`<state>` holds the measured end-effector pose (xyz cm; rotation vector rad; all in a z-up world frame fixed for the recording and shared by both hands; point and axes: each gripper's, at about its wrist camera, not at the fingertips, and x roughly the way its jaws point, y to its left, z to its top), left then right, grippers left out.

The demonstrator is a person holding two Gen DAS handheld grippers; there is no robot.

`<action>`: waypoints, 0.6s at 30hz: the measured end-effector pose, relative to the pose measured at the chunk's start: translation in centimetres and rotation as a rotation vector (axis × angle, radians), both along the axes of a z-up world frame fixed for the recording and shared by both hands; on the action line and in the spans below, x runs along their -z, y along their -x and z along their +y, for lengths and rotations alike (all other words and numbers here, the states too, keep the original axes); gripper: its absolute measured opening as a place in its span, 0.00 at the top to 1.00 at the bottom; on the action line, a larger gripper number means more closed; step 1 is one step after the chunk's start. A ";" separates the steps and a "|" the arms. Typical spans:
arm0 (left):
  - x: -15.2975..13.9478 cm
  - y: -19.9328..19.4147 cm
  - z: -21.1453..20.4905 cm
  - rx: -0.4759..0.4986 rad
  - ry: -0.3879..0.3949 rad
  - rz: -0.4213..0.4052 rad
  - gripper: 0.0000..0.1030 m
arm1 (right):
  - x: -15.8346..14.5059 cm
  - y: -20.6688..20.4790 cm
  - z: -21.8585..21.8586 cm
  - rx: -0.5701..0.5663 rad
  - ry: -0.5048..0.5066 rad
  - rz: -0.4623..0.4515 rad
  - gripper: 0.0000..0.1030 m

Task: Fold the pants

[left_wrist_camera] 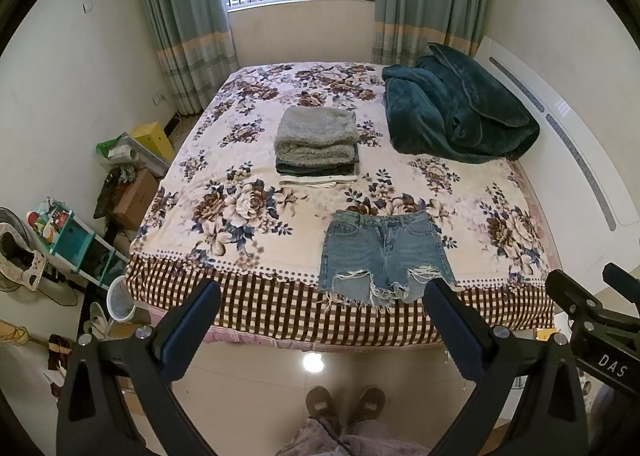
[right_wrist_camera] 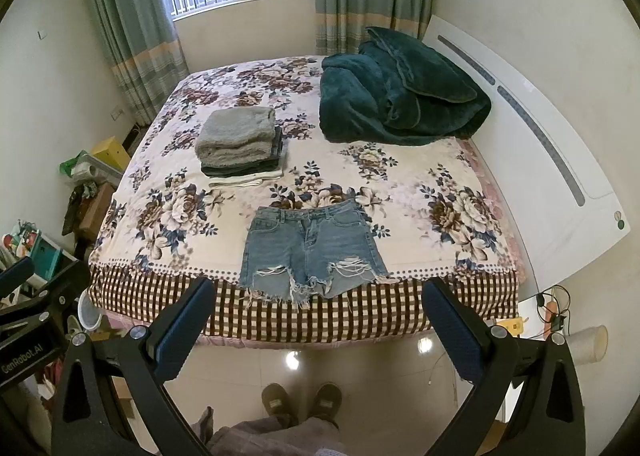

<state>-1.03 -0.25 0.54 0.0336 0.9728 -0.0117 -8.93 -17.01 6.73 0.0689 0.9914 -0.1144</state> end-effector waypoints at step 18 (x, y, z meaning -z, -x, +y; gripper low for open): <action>0.0 0.0 -0.7 -0.001 -0.001 -0.005 0.00 | -0.4 0.1 0.3 -0.003 0.002 0.000 0.00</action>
